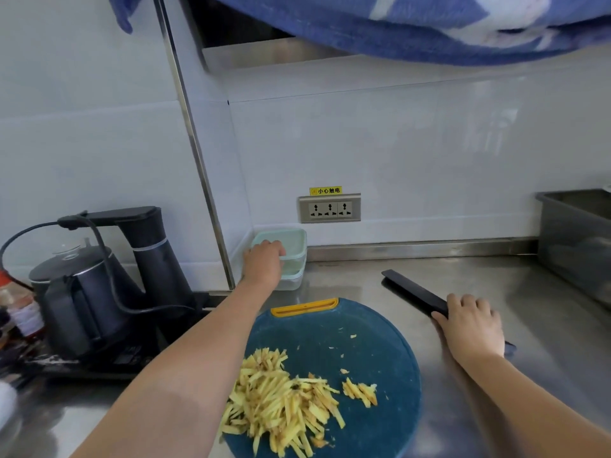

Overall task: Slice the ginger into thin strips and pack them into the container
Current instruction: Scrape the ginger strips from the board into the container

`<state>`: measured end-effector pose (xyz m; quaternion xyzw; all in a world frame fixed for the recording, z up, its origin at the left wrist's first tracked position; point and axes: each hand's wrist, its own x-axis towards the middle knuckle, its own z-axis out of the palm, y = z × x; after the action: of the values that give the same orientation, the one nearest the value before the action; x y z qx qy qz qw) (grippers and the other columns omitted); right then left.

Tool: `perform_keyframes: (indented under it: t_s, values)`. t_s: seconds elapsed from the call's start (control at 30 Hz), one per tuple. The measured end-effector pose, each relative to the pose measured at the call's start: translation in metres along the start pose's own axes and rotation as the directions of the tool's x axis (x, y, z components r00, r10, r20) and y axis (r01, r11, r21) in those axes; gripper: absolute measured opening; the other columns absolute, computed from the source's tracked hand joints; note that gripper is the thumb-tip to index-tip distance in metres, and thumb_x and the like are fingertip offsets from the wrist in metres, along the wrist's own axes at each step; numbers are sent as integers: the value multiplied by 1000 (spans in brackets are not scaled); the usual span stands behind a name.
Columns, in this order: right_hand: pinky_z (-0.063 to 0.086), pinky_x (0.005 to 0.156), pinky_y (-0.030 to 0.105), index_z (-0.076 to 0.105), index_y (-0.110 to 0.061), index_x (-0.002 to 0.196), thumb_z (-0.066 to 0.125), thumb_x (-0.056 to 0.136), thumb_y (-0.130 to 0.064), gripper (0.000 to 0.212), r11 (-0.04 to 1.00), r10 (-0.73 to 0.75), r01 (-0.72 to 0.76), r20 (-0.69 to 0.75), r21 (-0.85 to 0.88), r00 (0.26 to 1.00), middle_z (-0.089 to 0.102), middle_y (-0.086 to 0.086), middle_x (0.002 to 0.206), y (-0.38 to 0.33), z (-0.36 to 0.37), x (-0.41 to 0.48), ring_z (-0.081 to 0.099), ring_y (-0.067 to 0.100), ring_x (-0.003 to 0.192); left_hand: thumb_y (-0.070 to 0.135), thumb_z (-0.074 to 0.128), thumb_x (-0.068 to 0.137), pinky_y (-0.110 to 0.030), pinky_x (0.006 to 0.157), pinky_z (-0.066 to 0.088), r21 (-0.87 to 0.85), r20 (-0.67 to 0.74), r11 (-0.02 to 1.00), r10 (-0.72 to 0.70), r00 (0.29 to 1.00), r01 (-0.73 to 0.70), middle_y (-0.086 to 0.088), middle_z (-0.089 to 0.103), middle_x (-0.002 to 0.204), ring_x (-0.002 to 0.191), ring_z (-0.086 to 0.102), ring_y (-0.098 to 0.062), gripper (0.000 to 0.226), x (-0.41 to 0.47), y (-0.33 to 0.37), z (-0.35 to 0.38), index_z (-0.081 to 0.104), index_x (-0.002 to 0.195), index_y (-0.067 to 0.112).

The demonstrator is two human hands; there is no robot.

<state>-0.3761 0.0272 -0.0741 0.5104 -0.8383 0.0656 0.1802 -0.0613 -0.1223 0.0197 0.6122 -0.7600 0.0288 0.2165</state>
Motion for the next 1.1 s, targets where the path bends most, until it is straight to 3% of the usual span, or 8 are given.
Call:
perform_keyframes:
  t_s: [0.4,0.5,0.6,0.73,0.87,0.97,1.03,1.1]
  values:
    - [43,94,36,47,-16,128,47,96,-44,42,975,50,-77,134,208,990,45,8,126,7,-26,-13,42,26,117,12,52,95,-32,90,30,-152,-52,894,420,906,-422,0,52,104,100,46,-19,17,-57,66,-60,58,109,17]
    - [42,97,36,46,-14,133,59,91,-41,51,847,-60,106,-103,520,993,42,7,133,8,-54,-30,39,24,122,13,53,95,-30,92,27,-179,-12,857,490,872,-484,6,47,100,101,43,-16,16,-77,89,-81,57,107,22]
    - [44,90,27,56,-17,125,65,83,-43,50,682,-206,440,-424,584,882,48,0,126,10,-97,-51,45,17,114,15,52,95,-30,93,26,-209,26,828,537,843,-521,5,49,104,102,43,-15,16,-102,110,-92,57,108,24]
    - [41,88,22,63,-19,111,65,82,-44,39,592,-284,572,-517,568,808,53,-4,122,15,-144,-76,51,12,111,16,52,95,-31,96,28,-319,9,761,598,801,-565,6,51,107,104,44,-14,16,-135,134,-105,59,107,25]
    - [42,73,14,67,-16,91,74,81,-29,17,542,-173,506,-501,671,848,58,-14,96,30,-174,-100,56,2,86,17,58,92,-40,102,34,-421,-109,709,580,807,-567,10,53,110,110,48,-14,21,-158,151,-109,62,108,29]
    - [46,67,21,61,-21,75,78,78,-24,17,525,-71,404,-434,749,898,56,-14,76,41,-190,-117,57,4,75,35,69,84,-37,114,23,-443,-99,784,438,893,-434,2,33,145,137,28,-20,68,-176,164,-113,35,142,30]
    - [48,65,24,59,-18,70,79,76,-22,21,521,19,309,-373,796,928,58,-11,71,48,-198,-126,58,5,72,52,76,70,-40,118,16,-490,139,839,342,929,-236,-2,6,159,146,9,-21,116,-188,172,-115,-2,152,26]
    - [48,63,18,59,-17,69,79,76,-19,22,463,74,229,-295,856,953,60,-10,68,53,-204,-137,58,2,71,59,80,61,-36,116,18,-590,339,801,359,870,-101,-2,5,160,146,10,-19,137,-202,180,-110,-21,148,26]
